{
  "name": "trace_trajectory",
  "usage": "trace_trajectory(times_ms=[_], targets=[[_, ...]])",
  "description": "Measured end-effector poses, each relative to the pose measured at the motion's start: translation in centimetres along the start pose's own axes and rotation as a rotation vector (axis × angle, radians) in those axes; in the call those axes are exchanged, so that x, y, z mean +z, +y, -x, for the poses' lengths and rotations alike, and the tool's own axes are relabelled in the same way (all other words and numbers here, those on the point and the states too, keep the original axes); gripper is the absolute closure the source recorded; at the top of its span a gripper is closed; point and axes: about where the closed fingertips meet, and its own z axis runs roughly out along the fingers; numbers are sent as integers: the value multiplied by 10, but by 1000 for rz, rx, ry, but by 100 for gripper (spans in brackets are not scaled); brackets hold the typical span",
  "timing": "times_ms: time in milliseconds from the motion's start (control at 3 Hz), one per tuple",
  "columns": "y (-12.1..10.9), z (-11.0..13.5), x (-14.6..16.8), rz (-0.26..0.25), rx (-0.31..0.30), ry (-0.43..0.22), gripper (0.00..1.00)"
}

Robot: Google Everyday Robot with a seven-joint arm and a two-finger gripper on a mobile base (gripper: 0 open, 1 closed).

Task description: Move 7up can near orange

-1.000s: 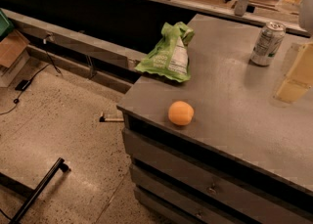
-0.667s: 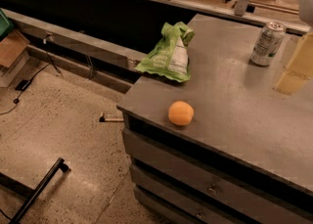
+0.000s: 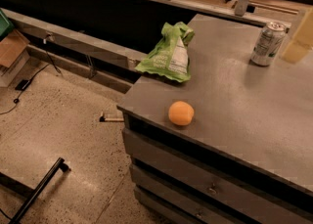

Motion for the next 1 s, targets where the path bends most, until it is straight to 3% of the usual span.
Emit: trace_trajectory(times_ms=[333, 1000], targets=[[-40, -8, 17, -12, 52, -39, 0], [-105, -47, 68, -37, 259, -211, 0]])
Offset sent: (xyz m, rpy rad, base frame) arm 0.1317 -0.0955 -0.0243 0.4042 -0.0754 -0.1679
